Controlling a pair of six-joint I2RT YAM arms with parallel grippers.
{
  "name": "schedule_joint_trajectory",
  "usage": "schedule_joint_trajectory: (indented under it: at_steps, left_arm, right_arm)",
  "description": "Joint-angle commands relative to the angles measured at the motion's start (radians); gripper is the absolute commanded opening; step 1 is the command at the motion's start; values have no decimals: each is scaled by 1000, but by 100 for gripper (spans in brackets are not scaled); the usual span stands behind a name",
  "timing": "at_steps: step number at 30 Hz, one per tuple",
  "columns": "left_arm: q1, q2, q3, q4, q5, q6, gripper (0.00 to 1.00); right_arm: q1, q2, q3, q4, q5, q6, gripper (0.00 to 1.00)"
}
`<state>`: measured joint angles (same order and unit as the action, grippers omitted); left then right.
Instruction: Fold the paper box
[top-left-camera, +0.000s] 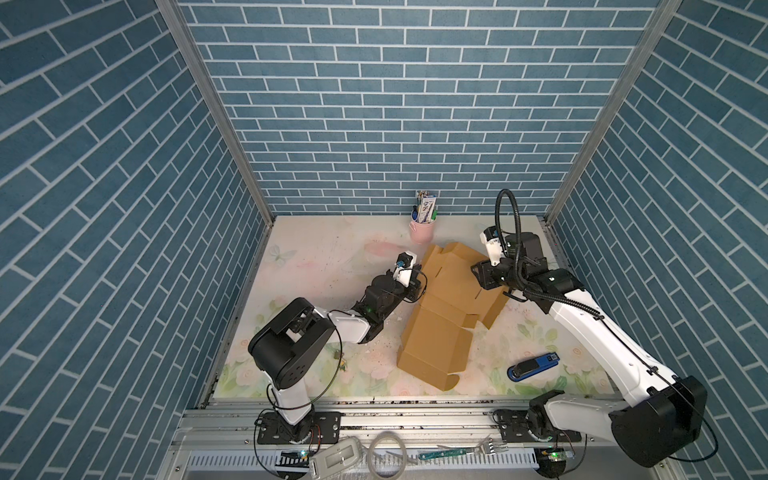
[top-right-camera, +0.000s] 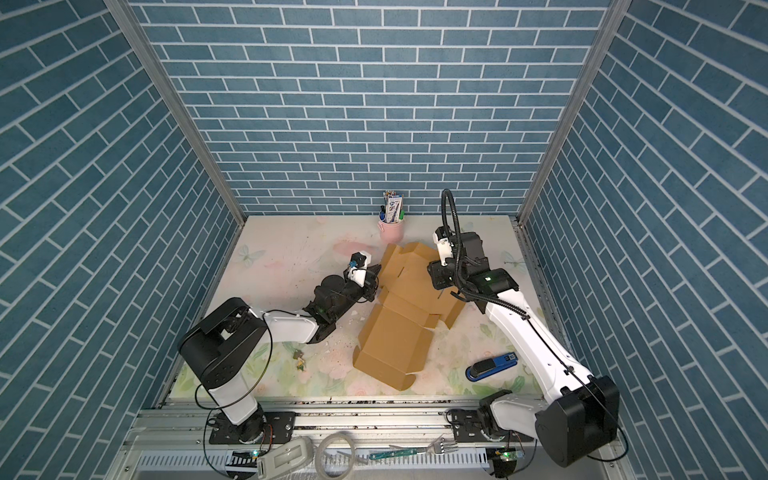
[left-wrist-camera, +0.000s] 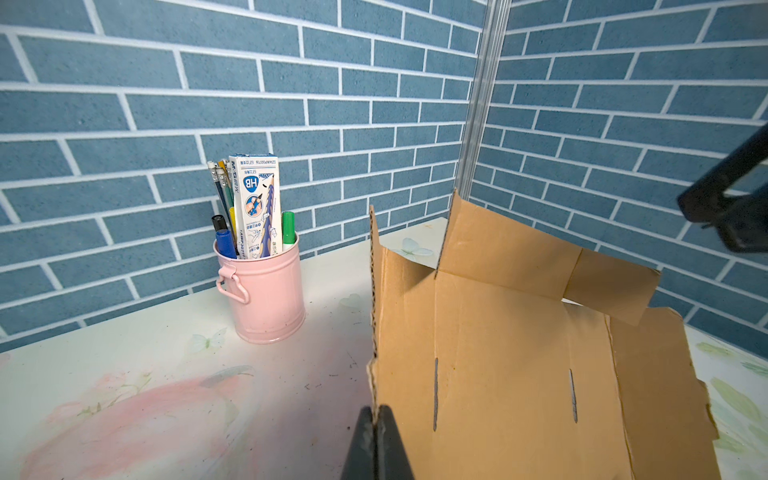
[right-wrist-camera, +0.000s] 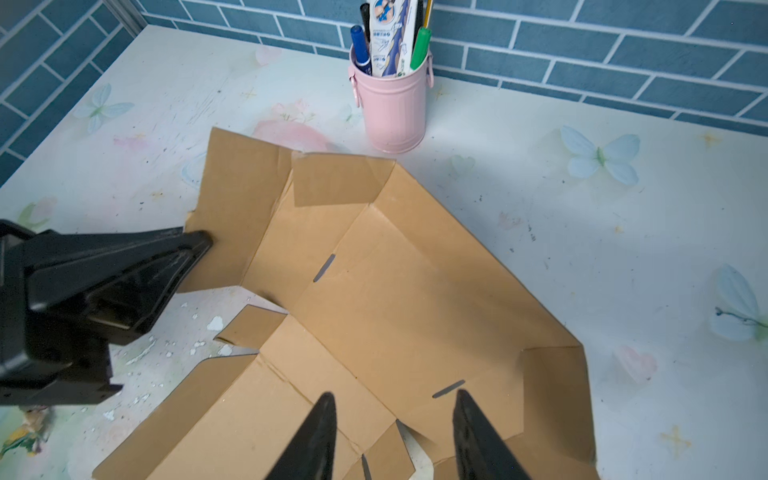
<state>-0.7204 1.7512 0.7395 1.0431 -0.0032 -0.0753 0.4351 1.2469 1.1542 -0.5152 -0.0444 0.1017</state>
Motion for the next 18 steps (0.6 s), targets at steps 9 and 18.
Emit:
schedule_joint_trajectory:
  at_steps: [9, 18]
  left_arm:
    - [-2, 19, -1, 71, -16, 15, 0]
    - [-2, 28, 10, 68, -11, 21, 0]
  right_arm:
    - [-142, 33, 1, -32, 64, 224, 54]
    - [-283, 7, -90, 80, -106, 269, 55]
